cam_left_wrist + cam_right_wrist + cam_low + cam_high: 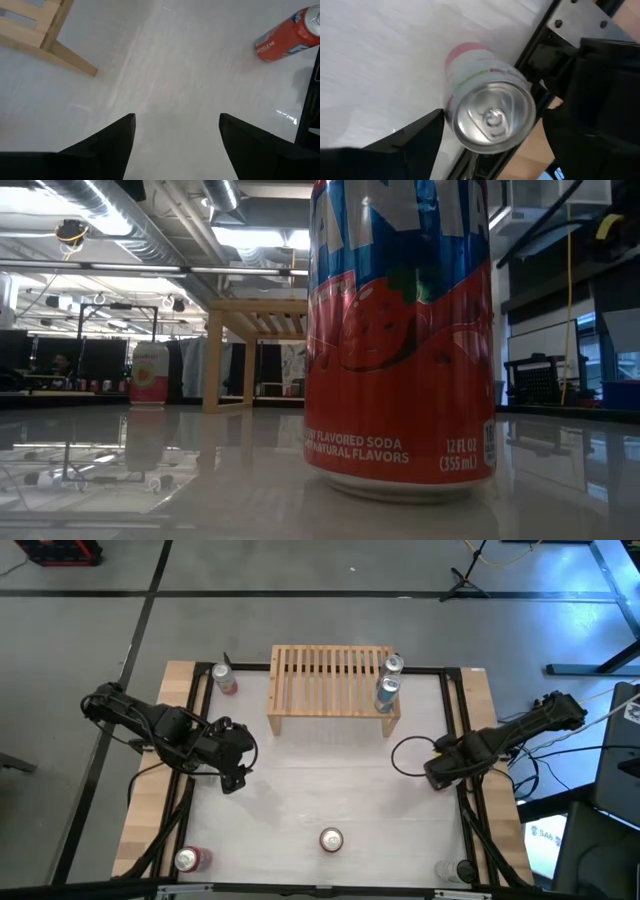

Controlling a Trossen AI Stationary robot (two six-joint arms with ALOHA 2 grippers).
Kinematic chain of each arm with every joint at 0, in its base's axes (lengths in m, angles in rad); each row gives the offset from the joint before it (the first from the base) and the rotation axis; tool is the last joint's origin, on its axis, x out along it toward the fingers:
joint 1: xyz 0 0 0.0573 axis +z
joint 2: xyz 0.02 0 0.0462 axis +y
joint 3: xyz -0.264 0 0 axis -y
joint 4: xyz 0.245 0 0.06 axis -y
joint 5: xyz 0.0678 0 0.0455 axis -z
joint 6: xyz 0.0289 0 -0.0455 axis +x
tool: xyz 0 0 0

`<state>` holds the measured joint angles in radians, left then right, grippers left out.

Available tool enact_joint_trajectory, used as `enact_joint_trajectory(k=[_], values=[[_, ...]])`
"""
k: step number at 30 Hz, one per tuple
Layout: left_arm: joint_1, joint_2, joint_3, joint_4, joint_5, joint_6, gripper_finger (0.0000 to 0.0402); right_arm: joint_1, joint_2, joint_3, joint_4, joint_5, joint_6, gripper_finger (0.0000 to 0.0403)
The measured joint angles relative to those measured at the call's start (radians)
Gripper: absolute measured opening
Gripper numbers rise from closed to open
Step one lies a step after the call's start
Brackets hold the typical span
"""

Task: Place canned beverage on shelf
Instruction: Put the left pink soda can on the shelf

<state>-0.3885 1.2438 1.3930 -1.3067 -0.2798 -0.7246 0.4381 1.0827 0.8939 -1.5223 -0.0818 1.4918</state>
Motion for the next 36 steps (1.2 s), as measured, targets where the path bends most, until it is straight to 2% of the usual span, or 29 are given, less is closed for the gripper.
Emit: enact_joint_trajectory(k=[16, 19, 24, 28, 36], values=[[0.0, 0.0, 0.0, 0.0, 0.0, 0.003, 0.0279, 0.0, -0.001, -0.09, 0.118, -0.008, -0.06, 0.0325], [0.0, 0.0, 0.0, 0.0, 0.0, 0.003, 0.0279, 0.0, -0.001, -0.089, 0.122, -0.008, -0.064, 0.0311], [0.0, 0.0, 0.0, 0.0, 0.0, 0.003, 0.0279, 0.0, -0.001, -0.088, 0.125, -0.006, -0.126, 0.0263], [0.0, 0.0, 0.0, 0.0, 0.0, 0.022, 0.0279, 0.0, -0.001, -0.083, 0.126, -0.002, -0.17, 0.0257], [-0.001, 0.0, 0.0, 0.001, 0.005, 0.045, 0.0279, 0.001, 0.006, 0.005, 0.336, 0.128, -0.352, 0.0257]])
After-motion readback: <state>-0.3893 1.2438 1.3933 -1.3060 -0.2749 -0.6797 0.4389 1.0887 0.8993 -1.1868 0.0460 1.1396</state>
